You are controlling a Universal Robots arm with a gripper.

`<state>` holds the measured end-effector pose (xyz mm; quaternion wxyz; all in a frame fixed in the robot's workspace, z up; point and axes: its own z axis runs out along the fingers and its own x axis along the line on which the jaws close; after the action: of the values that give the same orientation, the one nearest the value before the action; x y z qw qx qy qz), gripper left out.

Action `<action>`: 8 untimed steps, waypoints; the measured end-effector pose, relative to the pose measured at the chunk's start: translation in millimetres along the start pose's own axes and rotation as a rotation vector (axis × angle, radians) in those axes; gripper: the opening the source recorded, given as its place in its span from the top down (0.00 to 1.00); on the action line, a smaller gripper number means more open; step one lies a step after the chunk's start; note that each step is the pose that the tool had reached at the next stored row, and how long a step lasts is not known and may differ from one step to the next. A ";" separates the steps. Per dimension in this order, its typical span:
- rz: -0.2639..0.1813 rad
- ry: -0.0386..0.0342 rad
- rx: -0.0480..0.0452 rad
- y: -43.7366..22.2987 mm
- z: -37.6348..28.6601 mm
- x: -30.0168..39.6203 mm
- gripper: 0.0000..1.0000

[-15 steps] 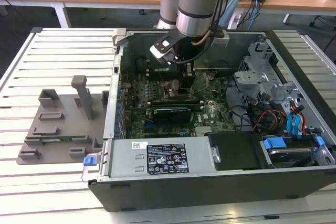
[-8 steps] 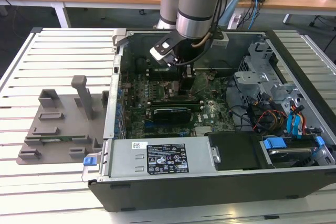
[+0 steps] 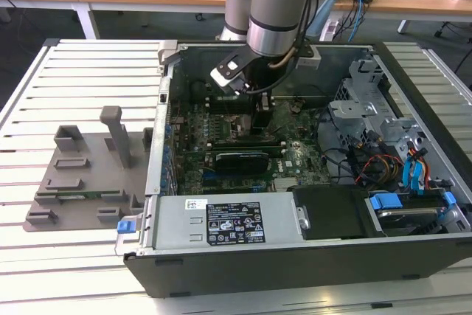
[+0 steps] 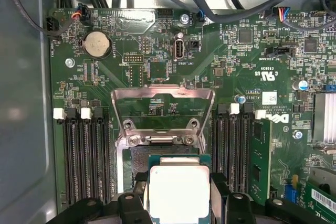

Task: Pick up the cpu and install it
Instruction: 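Place the cpu into insertion slot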

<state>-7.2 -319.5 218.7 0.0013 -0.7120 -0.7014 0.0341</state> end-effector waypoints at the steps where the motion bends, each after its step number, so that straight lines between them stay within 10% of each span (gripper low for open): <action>1: 0.000 0.0000 0.0000 0.1 1.0 0.0 0.45; 8: -0.001 0.0000 -0.0001 0.4 6.9 1.1 0.45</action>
<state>-7.1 -318.7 211.8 0.0013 -0.7116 -0.7017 0.0340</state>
